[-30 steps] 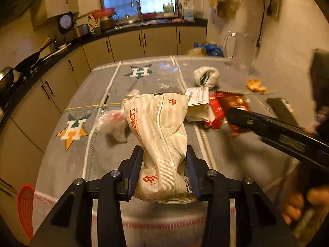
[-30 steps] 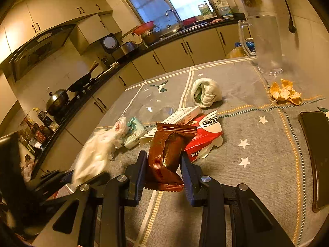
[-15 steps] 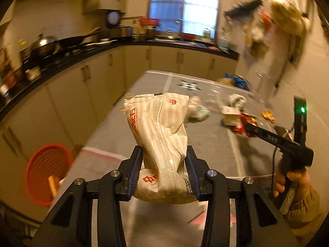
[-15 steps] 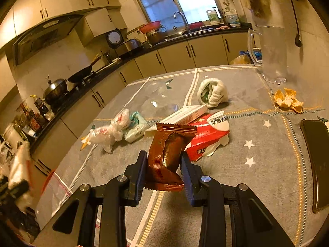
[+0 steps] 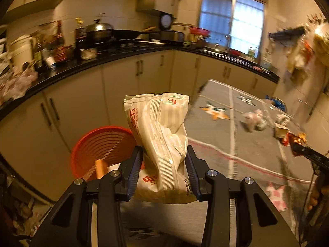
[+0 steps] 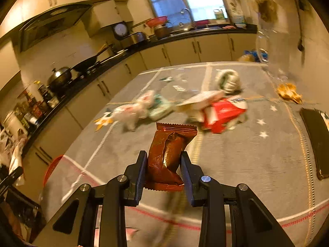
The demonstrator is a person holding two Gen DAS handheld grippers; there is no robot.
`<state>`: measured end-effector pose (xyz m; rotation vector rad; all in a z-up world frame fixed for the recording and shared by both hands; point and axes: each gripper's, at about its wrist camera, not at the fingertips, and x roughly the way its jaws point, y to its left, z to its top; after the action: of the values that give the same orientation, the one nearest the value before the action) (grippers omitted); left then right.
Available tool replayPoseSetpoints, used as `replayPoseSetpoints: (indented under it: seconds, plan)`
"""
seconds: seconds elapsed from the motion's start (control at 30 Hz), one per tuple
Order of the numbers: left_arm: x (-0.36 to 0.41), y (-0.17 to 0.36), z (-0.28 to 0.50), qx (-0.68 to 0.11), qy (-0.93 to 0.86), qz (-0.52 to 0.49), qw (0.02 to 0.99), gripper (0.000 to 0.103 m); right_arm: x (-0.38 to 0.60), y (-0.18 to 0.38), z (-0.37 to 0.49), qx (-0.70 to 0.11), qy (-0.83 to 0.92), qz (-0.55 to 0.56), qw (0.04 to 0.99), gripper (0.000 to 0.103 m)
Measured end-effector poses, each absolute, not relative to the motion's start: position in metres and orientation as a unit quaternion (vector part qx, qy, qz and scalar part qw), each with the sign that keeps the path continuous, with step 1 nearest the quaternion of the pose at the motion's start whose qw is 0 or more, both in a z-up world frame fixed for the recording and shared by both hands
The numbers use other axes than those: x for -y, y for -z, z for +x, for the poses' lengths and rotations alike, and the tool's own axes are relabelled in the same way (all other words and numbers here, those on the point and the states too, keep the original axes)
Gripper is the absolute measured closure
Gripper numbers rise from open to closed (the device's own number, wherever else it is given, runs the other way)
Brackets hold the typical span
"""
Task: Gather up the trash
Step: 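Carry the paper bag and wrapper to the red wastebasket and open both tools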
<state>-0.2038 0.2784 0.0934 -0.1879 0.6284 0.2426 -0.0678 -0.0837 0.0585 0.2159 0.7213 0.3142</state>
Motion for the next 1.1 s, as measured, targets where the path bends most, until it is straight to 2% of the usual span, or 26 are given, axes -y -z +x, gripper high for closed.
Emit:
replayPoseSetpoints:
  seconds: [0.27,0.63,1.1]
  plan:
    - [-0.339,-0.069,-0.219,-0.309,-0.176,-0.119,0.927,0.062,-0.004,-0.076,-0.073,-0.353,-0.227,0.058,0.906,0.068]
    - [-0.413,-0.044,-0.219,-0.314,-0.22,-0.148,0.912,0.062,-0.142,-0.085,-0.06,-0.389,-0.356,0.05,0.848,0.068]
    - [-0.454,-0.023,-0.157,-0.343,-0.193,-0.167,0.904,0.062,-0.308,-0.034,-0.036,-0.444,-0.446,0.014,0.777,0.068]
